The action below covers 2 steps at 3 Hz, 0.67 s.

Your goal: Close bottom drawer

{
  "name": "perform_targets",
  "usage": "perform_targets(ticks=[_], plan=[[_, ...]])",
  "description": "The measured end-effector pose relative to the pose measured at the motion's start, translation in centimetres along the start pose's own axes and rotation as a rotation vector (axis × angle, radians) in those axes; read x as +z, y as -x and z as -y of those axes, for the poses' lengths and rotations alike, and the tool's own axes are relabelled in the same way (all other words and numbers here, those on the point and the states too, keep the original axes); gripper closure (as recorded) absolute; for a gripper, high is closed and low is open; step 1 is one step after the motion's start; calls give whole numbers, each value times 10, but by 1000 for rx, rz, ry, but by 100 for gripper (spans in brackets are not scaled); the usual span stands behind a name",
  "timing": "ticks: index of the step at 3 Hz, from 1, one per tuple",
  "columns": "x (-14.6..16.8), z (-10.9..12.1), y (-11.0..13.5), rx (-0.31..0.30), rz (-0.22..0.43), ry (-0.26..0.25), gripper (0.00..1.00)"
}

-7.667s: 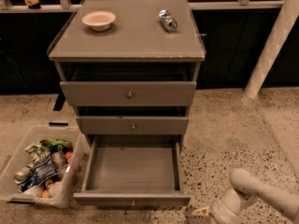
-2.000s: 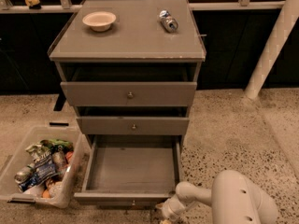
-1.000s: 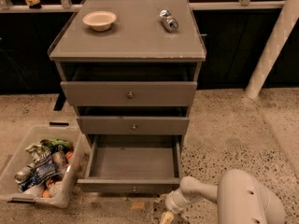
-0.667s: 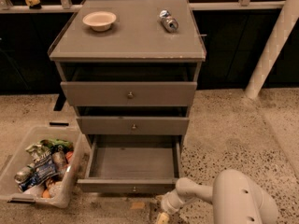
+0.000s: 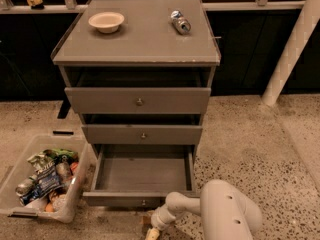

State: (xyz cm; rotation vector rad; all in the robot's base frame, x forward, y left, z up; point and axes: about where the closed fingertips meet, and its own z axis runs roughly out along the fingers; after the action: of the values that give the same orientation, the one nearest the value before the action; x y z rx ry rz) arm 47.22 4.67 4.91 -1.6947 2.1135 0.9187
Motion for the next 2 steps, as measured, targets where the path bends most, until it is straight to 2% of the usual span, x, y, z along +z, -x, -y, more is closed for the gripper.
perform_targets(ticks=[2], plan=[[-1,1,-1,6,2,-4,0]])
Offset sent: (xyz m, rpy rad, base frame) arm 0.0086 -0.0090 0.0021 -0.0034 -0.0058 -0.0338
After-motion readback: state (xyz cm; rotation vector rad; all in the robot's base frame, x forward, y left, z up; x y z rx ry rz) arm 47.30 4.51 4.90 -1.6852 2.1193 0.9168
